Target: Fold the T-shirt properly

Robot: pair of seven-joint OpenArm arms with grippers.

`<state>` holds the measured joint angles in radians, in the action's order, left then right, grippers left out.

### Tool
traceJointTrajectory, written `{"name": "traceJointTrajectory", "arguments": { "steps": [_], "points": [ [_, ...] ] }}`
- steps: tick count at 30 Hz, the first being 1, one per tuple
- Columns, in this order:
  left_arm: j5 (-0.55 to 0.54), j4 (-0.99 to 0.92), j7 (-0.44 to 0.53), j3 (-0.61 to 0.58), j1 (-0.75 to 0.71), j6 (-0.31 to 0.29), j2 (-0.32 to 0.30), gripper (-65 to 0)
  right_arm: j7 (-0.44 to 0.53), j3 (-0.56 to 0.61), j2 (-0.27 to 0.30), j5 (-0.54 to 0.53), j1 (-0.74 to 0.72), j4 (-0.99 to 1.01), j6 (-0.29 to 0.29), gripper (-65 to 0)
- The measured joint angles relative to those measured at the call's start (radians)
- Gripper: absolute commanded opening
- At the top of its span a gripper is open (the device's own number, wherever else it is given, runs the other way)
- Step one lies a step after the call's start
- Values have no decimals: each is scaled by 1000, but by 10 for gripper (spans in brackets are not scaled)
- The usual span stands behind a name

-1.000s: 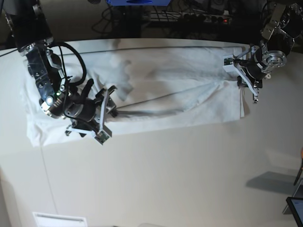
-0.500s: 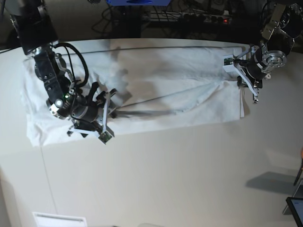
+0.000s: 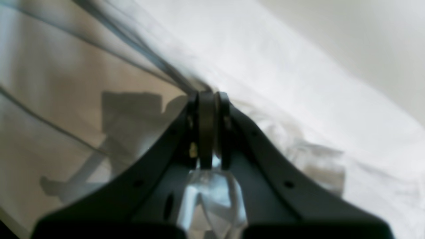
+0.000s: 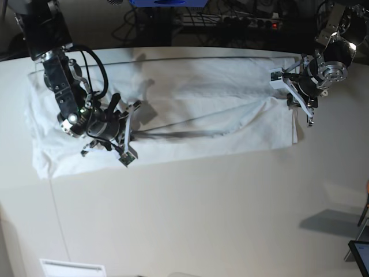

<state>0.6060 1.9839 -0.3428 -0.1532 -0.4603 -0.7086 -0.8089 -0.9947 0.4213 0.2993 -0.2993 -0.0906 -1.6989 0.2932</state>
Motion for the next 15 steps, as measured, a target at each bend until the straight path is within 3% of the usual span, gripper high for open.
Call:
{"name": "traceJointTrajectory", "arguments": {
  "steps": [15],
  "points": [
    [-1, -3, 0, 0, 2, 0, 10, -650, -122, 0, 8, 7, 69, -189, -4, -649]
  ]
}}
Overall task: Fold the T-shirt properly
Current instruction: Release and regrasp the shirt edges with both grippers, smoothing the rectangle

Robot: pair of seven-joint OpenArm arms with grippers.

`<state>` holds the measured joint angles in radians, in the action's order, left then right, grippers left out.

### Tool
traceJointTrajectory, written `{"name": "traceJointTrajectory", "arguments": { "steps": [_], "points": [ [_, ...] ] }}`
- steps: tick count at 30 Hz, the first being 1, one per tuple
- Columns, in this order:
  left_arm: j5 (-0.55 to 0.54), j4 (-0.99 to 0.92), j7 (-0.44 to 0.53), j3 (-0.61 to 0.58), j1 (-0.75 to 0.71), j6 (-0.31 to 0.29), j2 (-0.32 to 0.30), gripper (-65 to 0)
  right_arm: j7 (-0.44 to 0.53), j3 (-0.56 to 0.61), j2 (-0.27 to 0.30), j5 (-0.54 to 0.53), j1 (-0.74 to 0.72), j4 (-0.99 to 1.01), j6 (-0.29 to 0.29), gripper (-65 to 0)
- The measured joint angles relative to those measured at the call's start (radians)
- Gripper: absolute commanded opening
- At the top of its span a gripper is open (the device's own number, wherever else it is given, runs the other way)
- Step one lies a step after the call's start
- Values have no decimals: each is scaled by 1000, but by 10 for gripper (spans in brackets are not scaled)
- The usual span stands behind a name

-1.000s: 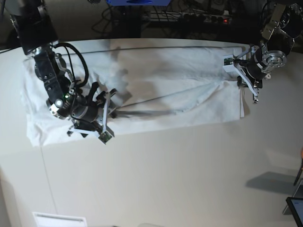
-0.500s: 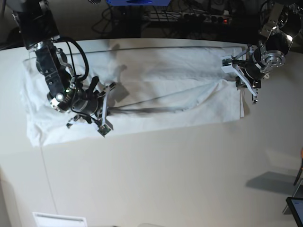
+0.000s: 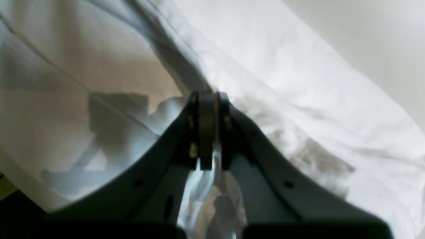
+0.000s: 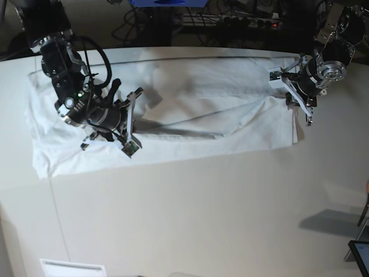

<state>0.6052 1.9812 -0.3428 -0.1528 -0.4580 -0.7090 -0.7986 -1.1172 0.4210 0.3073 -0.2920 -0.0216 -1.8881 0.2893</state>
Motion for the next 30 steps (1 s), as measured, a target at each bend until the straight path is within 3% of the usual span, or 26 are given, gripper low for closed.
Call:
{"name": "traceJointTrajectory", "arguments": {
  "steps": [4, 10, 30],
  "points": [
    [-35, -10, 2, 50, 21, 0, 7, -650, 1, 0, 6, 0, 28, 0, 0, -649],
    [-264, -13, -3, 172, 50, 0, 3, -650, 9, 0, 69, -15, 51, -1, 0, -649],
    [-281, -13, -5, 145, -21, 1, -7, -650, 7, 5, 105, -14, 80, -17, 0, -649]
  ]
}}
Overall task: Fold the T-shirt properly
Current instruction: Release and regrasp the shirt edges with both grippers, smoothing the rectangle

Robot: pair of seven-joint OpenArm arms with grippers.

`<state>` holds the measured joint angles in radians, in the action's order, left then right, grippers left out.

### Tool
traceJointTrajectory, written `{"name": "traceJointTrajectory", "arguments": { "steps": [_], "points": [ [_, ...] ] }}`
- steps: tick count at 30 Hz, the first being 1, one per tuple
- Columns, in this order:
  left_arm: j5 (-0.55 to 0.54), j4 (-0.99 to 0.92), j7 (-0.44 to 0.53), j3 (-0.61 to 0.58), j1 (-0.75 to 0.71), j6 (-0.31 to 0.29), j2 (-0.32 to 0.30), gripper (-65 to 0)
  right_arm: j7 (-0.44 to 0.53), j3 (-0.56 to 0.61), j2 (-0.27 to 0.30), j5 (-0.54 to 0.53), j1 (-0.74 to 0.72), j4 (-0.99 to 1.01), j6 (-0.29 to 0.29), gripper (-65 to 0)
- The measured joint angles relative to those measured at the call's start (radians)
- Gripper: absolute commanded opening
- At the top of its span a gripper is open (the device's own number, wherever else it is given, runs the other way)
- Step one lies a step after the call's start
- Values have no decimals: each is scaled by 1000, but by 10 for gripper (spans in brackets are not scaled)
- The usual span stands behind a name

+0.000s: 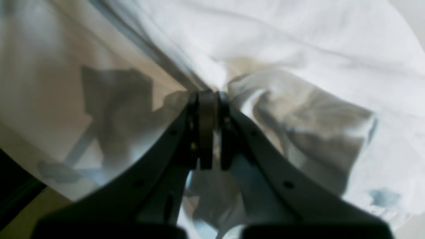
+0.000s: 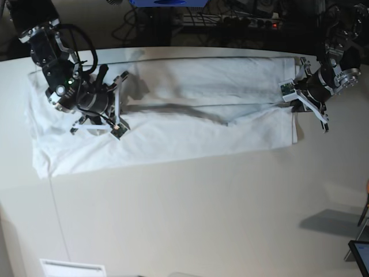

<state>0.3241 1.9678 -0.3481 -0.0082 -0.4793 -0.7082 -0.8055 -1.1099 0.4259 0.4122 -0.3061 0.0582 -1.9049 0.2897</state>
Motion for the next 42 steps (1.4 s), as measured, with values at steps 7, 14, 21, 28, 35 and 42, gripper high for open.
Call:
{"name": "traceJointTrajectory", "arguments": {
  "steps": [7, 14, 21, 28, 35, 42],
  "points": [
    [0, -1, -2, 3, -9, 0, 2, -650, 2, -2, 0, 3, 14, -1, 0, -649],
    [0, -1, -2, 1, -11, 0, 5, -647, 1, -3, -2, 3, 14, -1, 0, -649],
    [-10, -1, -2, 5, -56, -3, 10, -472, 1, -3, -3, 3, 15, 0, 0, -649],
    [-153, 0, -8, 8, -105, -6, -14, -395, 1, -3, -3, 3, 15, 1, 0, -649],
    [-428, 4, -9, 35, -87, 0, -14, -396, 1, -4, -6, 4, 16, 2, 0, -649],
    [-798, 34, -2, 41, 35, 3, 2, -519, 1, -6, -32, 14, 17, 31, -1, -649]
  ]
}}
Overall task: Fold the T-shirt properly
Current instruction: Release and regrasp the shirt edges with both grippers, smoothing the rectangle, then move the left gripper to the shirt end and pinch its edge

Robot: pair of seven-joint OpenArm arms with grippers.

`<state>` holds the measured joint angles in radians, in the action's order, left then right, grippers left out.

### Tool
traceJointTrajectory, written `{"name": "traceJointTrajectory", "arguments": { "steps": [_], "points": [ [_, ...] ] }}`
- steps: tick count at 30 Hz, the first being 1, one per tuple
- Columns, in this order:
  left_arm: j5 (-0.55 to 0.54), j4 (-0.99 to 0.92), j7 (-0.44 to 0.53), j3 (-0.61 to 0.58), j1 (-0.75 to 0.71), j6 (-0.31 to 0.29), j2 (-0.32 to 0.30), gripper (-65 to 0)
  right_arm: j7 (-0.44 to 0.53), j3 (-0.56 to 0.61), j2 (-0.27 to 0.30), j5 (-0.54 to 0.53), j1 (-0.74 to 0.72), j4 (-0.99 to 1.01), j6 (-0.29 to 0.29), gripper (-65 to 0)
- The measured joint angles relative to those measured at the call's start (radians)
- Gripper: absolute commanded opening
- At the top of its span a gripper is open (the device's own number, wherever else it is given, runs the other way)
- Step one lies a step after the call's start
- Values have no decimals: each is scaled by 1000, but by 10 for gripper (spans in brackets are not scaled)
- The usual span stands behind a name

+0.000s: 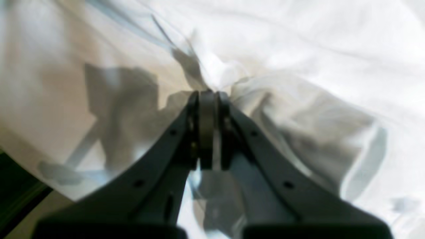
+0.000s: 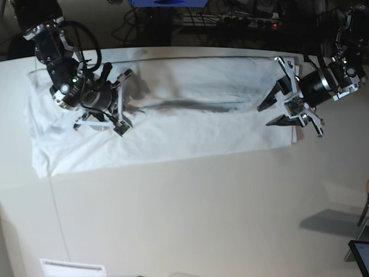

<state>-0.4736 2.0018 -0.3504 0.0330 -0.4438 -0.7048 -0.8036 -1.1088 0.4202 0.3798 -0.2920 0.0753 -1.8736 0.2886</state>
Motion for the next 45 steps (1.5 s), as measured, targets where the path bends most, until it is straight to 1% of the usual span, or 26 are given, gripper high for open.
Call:
{"name": "traceJointTrajectory", "arguments": {
  "steps": [2, 3, 5, 7, 9, 11, 12, 13, 16, 19, 21, 23, 30, 34, 37, 39, 42, 43, 44, 45],
  "points": [
    [-49, -5, -23, -2, 24, -2, 3, -615, -1, 0, -3, 1, 2, 2, 0, -649],
    [-60, -8, -22, -3, 37, -4, 8, -635, -1, 0, -8, 3, 2, 2, -1, -649],
    [-46, -25, -13, 0, 70, 0, 52, -628, 1, 0, -17, 3, 3, 2, -3, -649],
    [56, -57, -8, -5, 82, 5, 101, -626, -2, 0, -14, 0, 3, 2, -2, -649],
    [195, -100, -22, -12, 81, -5, 152, -626, -4, -1, -11, 1, 3, 2, -3, -649],
    [311, -140, -24, -13, 78, -3, 204, -625, -6, -1, -12, 0, 3, 2, -3, -649],
    [355, -153, -27, -13, 78, -3, 224, -625, -6, -1, -12, 0, 3, 0, -3, -649],
    [372, -158, -26, -14, 75, -3, 231, -625, -8, -1, -12, 0, 3, 0, -3, -649],
    [382, -158, -16, -26, 75, -2, 225, -626, -8, -1, -11, 0, 4, 0, -2, -649],
    [401, -158, -14, -45, 66, -3, 178, -626, -8, -1, -11, 1, 14, -8, -3, -649],
    [455, -165, -15, -40, 55, -3, 154, -626, -8, -1, 10, -1, 27, -37, -2, -649],
    [481, -189, -14, -40, 51, -3, 140, -626, -26, -1, 27, -1, 37, -64, -3, -649],
    [553, -279, -3, -40, 54, -3, 135, -626, -31, -1, 30, -1, 58, -69, -2, -649],
    [563, -319, 17, -40, 57, 0, 135, -628, -26, -1, 30, -3, 73, -69, -3, -647],
    [564, -336, 10, -40, 87, -4, 138, -628, -27, -1, 27, -3, 86, -69, -3, -644],
    [567, -336, 2, -34, 105, -3, 144, -628, -31, -1, 26, -4, 86, -69, -2, -606],
    [571, -334, -8, -11, 123, -4, 145, -628, -38, -2, 16, -4, 96, -87, -3, -508],
    [571, -334, -12, -7, 131, -4, 148, -628, -40, -5, 8, -3, 105, -101, -2, -487],
    [566, -333, -11, 0, 141, -3, 154, -628, -39, -11, -12, -4, 114, -110, -2, -473],
    [546, -329, -11, 5, 148, -3, 158, -628, -39, -18, -32, -21, 116, -111, -1, -473]
  ]
}}
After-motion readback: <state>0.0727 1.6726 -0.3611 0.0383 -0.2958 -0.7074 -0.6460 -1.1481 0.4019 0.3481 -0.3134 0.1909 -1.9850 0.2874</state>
